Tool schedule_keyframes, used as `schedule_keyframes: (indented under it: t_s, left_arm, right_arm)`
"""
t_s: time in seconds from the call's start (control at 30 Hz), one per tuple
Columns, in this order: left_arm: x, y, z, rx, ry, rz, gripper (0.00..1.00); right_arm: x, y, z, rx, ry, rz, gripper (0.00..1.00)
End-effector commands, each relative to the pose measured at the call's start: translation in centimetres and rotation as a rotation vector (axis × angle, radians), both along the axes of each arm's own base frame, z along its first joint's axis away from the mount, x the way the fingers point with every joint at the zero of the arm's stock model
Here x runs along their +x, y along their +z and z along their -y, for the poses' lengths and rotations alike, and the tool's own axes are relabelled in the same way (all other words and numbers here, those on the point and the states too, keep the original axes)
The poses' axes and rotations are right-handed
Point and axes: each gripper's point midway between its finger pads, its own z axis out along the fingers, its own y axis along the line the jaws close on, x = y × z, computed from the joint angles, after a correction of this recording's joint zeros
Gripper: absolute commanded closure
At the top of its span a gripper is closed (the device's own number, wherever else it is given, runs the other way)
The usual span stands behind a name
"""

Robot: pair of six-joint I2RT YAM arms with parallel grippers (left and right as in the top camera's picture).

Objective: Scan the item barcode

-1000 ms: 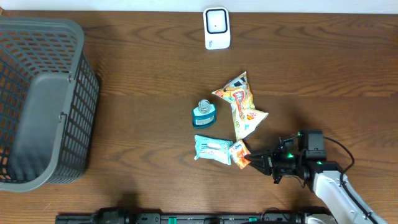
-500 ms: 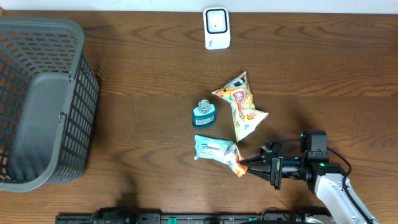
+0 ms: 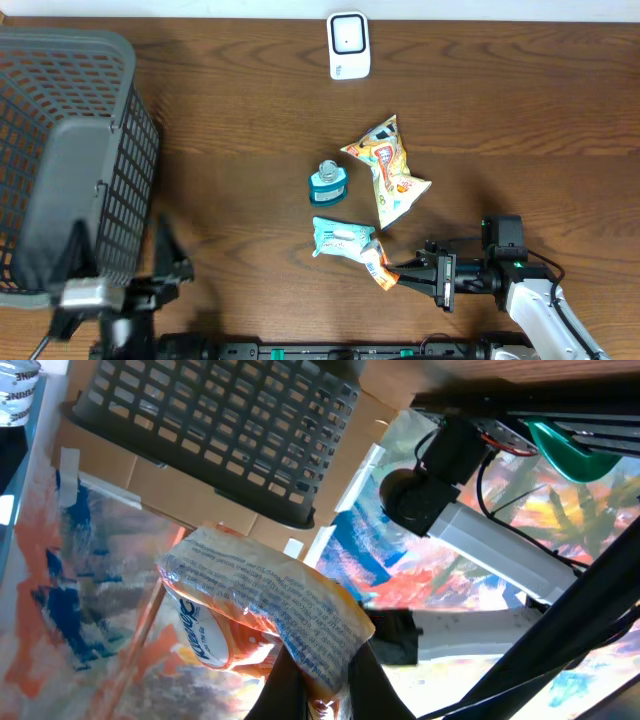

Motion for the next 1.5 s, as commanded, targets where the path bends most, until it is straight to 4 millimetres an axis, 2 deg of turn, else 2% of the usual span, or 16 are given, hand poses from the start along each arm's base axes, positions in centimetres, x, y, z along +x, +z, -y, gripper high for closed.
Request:
schedule_keyframes:
  t_s: [0.0, 0.1, 0.17, 0.33, 0.57, 0.7, 0.77, 0.83, 0.9, 0.93, 0.97, 1.0, 1.03, 1.2, 1.37, 1.47]
  left_arm:
    - [1.8, -3.2, 5.0, 0.045, -0.304, -0.032, 0.02]
    - [2.3, -6.0, 7.4, 0.163, -0.423, -0.079, 0.02]
    - [2.7, -7.6, 7.8, 0.209, -0.445, -0.112, 0.02]
    - [4.4, -11.3, 5.8, 0.153, -0.338, -0.242, 0.02]
    - [5.6, -19.0, 5.7, 0.100, -0.357, -0.449, 0.02]
    - [5.4, -21.0, 5.7, 0.084, -0.362, -0.517, 0.02]
    - [5.2, -21.8, 5.8, 0.076, -0.365, -0.550, 0.02]
    - [5.1, -22.4, 5.8, 0.070, -0.366, -0.576, 0.02]
    - [4.8, -23.0, 5.8, 0.063, -0.368, -0.604, 0.02]
    - [4.7, -23.4, 5.8, 0.059, -0.370, -0.622, 0.02]
    - [4.6, -23.7, 5.8, 0.055, -0.371, -0.637, 0.02]
    - [4.4, -24.1, 5.8, 0.051, -0.372, -0.653, 0.02]
    - [4.2, -24.5, 5.8, 0.046, -0.373, -0.673, 0.02]
    - [3.8, -25.5, 5.8, 0.035, -0.376, -0.718, 0.02]
    - [3.6, -26.0, 5.9, 0.030, -0.377, -0.739, 0.02]
    - [3.6, -26.0, 5.9, 0.030, -0.377, -0.739, 0.02]
  right_arm:
    - [0.0, 0.7, 0.1, 0.031, 0.002, 0.017, 0.99]
    - [0.3, 0.7, 0.1, 0.030, 0.003, 0.047, 0.99]
    - [0.3, 0.8, 0.1, 0.030, 0.003, 0.059, 0.98]
    - [0.4, 0.7, 0.1, 0.026, 0.002, 0.056, 0.98]
    - [1.4, 1.1, 0.1, 0.028, 0.000, 0.044, 0.99]
    - [2.8, 2.1, 0.1, 0.027, 0.002, 0.188, 0.99]
    - [4.0, 3.3, 0.1, 0.026, 0.002, 0.307, 0.98]
    - [5.3, 5.6, 0.1, 0.025, 0.003, 0.449, 0.99]
    - [6.7, 9.3, 0.2, 0.016, -0.019, 0.674, 0.98]
    - [7.3, 13.0, 0.3, 0.013, -0.053, 0.904, 0.98]
    - [7.4, 14.4, 0.4, 0.011, -0.071, 1.009, 0.98]
    - [7.4, 17.5, 0.8, 0.005, -0.087, 1.217, 0.98]
    - [7.1, 19.2, 1.1, -0.008, -0.071, 1.336, 0.98]
    - [7.7, 23.3, 3.0, -0.099, -0.089, 1.595, 0.98]
    - [10.0, 25.3, 5.4, -0.212, -0.242, 1.894, 0.98]
    - [12.2, 25.8, 6.7, -0.288, -0.365, 1.979, 0.99]
